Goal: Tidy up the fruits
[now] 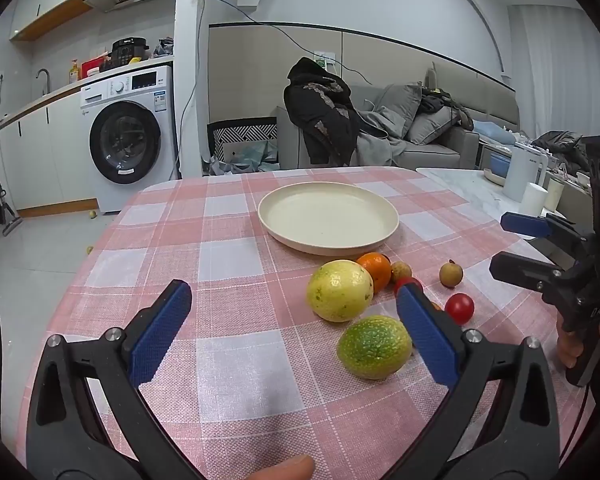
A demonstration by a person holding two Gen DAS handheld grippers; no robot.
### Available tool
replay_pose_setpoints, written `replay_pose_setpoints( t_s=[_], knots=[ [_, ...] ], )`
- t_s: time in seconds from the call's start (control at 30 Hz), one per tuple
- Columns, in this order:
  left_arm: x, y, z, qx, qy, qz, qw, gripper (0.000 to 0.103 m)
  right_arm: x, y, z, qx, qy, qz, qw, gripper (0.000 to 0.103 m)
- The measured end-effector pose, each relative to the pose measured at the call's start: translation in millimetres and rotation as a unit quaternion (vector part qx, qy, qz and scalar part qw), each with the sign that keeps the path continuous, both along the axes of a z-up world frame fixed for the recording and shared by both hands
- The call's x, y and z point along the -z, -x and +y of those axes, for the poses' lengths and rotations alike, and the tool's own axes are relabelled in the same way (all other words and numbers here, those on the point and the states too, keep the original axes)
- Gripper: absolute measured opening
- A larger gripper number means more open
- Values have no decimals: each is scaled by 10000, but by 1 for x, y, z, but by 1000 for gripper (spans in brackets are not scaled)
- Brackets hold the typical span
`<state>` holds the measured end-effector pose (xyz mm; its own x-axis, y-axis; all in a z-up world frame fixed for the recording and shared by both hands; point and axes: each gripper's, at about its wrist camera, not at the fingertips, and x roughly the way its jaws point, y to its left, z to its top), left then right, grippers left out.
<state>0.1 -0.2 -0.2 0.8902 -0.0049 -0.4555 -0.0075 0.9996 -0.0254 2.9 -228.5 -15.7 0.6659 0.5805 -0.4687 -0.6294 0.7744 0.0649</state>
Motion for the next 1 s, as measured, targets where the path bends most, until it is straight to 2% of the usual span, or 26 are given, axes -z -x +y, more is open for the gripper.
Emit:
replay_pose_setpoints(
  t_s=[1.0],
  knots=[
    [0, 0, 0, -7, -18, -12, 10000, 102, 1, -3, 0, -1, -13, 2, 10000, 103]
  ],
)
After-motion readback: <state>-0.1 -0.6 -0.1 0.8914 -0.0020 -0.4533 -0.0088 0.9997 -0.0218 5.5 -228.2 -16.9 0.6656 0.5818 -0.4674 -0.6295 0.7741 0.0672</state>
